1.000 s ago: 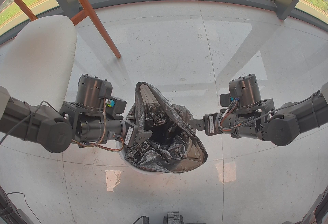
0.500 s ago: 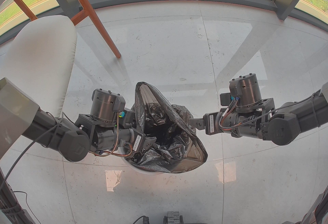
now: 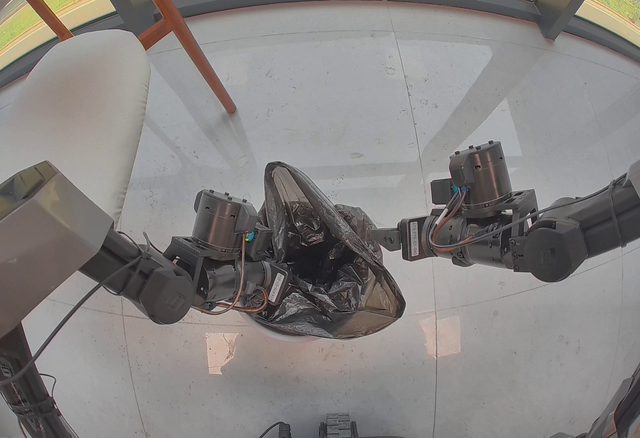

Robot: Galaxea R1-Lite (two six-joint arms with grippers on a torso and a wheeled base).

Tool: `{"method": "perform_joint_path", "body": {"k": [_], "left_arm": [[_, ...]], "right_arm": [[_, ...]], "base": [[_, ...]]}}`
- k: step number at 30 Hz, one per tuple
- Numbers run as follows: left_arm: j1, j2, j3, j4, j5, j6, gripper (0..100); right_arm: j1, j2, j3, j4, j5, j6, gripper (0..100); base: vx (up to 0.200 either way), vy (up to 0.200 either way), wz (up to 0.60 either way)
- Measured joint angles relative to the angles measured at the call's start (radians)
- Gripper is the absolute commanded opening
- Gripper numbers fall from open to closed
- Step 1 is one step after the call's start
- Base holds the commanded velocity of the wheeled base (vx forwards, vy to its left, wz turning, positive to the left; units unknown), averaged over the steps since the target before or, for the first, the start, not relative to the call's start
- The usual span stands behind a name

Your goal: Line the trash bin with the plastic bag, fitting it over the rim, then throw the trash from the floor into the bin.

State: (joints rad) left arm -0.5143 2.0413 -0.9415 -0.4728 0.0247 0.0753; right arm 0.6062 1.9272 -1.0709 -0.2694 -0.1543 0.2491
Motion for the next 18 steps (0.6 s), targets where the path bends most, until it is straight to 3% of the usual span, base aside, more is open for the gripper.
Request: {"method": "perform_joint_path", "body": {"k": [10, 18], "left_arm": [[0.003, 0.009, -0.005, -0.001, 0.001, -0.003, 0], [0.001, -0.014, -0.004, -0.001, -0.003, -0.010, 0]], "right_arm": [[0.013, 0.021, -0.030, 0.001, 0.001, -0.033, 100], [0.033, 0.101, -0.121, 0.001, 0.003, -0.148, 100]], "base": [[0.000, 0.000, 0.00], [0.000, 0.000, 0.00]]}}
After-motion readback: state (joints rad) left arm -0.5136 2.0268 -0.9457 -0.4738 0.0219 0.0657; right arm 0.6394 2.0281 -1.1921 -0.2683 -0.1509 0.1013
